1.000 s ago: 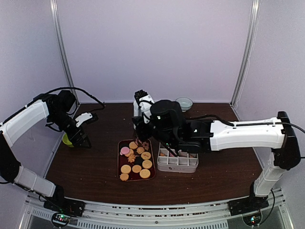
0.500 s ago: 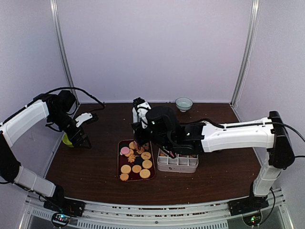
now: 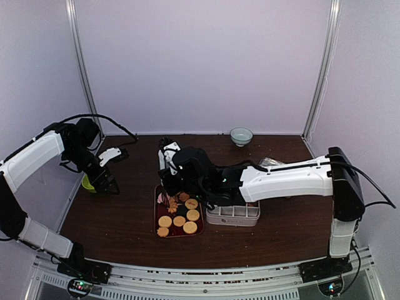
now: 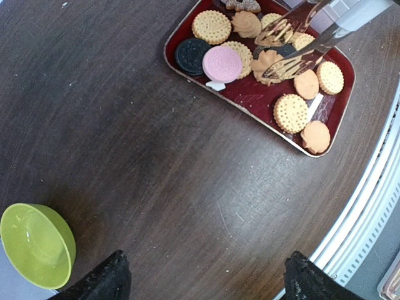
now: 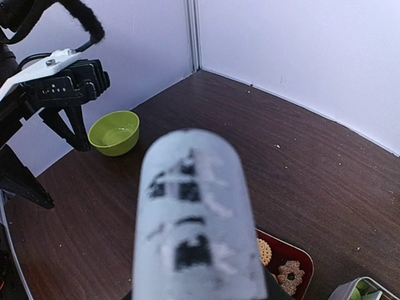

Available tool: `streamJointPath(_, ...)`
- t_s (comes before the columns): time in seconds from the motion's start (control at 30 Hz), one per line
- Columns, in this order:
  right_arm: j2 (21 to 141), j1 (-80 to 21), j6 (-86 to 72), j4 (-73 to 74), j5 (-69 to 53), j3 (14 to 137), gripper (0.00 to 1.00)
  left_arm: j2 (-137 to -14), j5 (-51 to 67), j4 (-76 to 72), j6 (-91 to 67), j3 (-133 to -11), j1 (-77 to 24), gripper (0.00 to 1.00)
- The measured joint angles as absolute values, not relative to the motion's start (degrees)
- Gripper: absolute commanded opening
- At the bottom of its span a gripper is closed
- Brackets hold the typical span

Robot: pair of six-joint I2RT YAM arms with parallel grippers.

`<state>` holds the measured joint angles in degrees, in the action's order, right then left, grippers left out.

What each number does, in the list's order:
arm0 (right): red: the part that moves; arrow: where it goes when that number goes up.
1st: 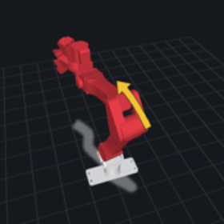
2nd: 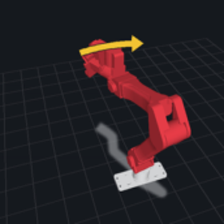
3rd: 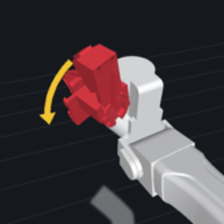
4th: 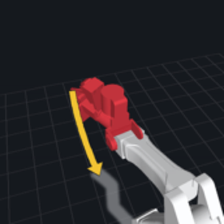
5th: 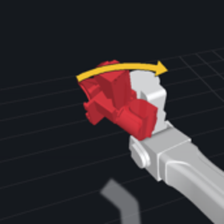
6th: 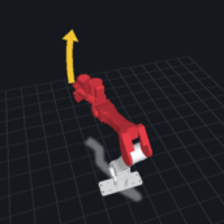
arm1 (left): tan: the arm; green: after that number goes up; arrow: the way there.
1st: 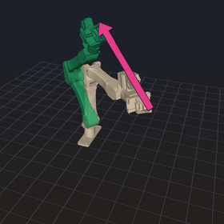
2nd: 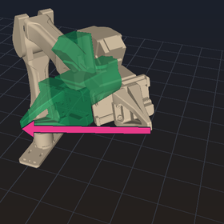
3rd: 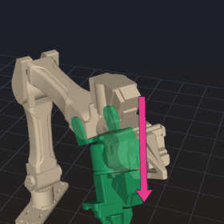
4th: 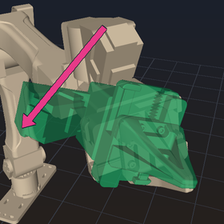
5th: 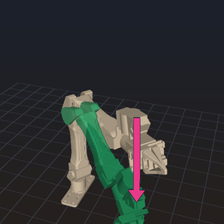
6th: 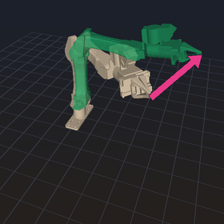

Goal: Pack the cookies
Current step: Pick up the fake cookies from the plate.

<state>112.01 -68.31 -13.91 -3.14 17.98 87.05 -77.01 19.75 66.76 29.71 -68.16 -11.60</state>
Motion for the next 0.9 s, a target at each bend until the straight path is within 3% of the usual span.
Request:
streamJointPath(0.33,114.1,-67.99,-14.11,-2.26,17.58,87.09,0.36,-77.01,19.75,67.22,29.74,-68.16,-11.6,0.88)
streamJointPath(0.63,114.06,-67.99,-15.14,-2.31,16.95,87.0,0.13,-77.01,19.77,67.48,29.87,-68.14,-11.6,0.88)
streamJointPath(0.9,111.77,-67.99,-14.9,-1.89,16.99,86.56,0.04,-77.01,19.77,67.53,30.04,-68.14,-11.6,0.88)
